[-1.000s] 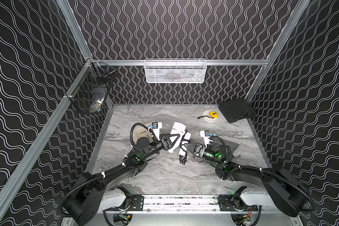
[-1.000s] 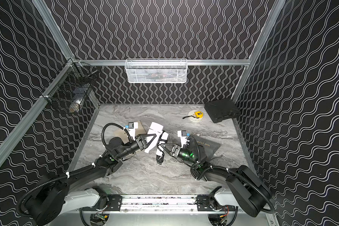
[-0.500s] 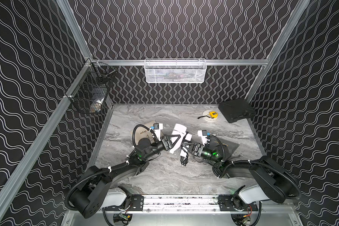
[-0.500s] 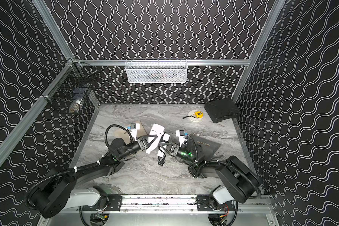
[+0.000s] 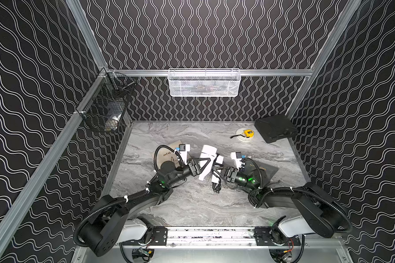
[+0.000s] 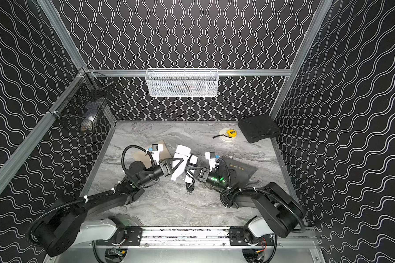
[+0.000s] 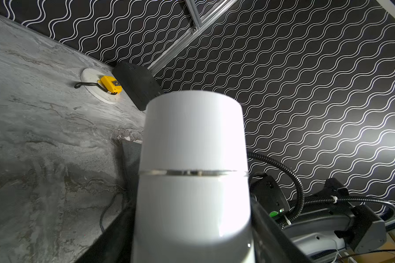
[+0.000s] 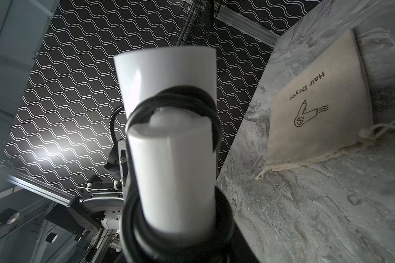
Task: Pack away hair dryers
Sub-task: Adjust the hair dryer, then move the drawstring bag to the center of the board.
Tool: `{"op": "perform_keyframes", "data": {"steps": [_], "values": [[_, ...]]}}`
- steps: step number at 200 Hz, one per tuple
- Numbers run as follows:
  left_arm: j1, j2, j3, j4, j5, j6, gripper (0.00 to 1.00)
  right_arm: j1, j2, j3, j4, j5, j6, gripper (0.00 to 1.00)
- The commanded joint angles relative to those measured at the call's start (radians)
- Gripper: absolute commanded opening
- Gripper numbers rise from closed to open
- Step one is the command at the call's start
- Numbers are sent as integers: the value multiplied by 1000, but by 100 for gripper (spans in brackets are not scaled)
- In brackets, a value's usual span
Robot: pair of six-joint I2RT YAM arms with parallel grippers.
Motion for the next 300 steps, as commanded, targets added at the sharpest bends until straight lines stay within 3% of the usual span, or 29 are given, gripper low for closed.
{"op": "perform_keyframes", "data": {"steps": [1, 40, 70, 115, 127, 157, 170, 193, 224, 271, 300], "values": [[1, -35, 12, -124, -9, 81, 59, -22, -32, -16, -1, 50, -16, 10], [1, -102, 53, -394, -77, 217, 99, -94, -68, -58, -41, 39, 31, 7], [2, -145, 87, -601, -181, 310, 99, -121, -80, -76, -118, 20, 36, 6], [11, -109, 222, -1031, -539, 417, 99, -140, -116, -102, -246, 15, 4, 6], [39, -72, 240, -1077, -580, 412, 99, -142, -140, -99, -321, 16, -18, 6], [126, -5, 213, -1036, -558, 377, 86, -142, -235, -67, -572, 20, -104, 6], [151, 30, 210, -1042, -586, 355, 85, -142, -288, -51, -696, 40, -149, 7], [168, 87, 212, -1044, -628, 366, 69, -143, -371, -36, -848, 64, -203, 8], [188, 159, 228, -1052, -663, 368, 61, -145, -413, -43, -911, 75, -216, 8], [209, 302, 261, -1005, -581, 367, 57, -146, -441, -58, -921, 79, -215, 8], [207, 353, 259, -953, -514, 382, 46, -146, -476, -60, -964, 90, -227, 9]]}}
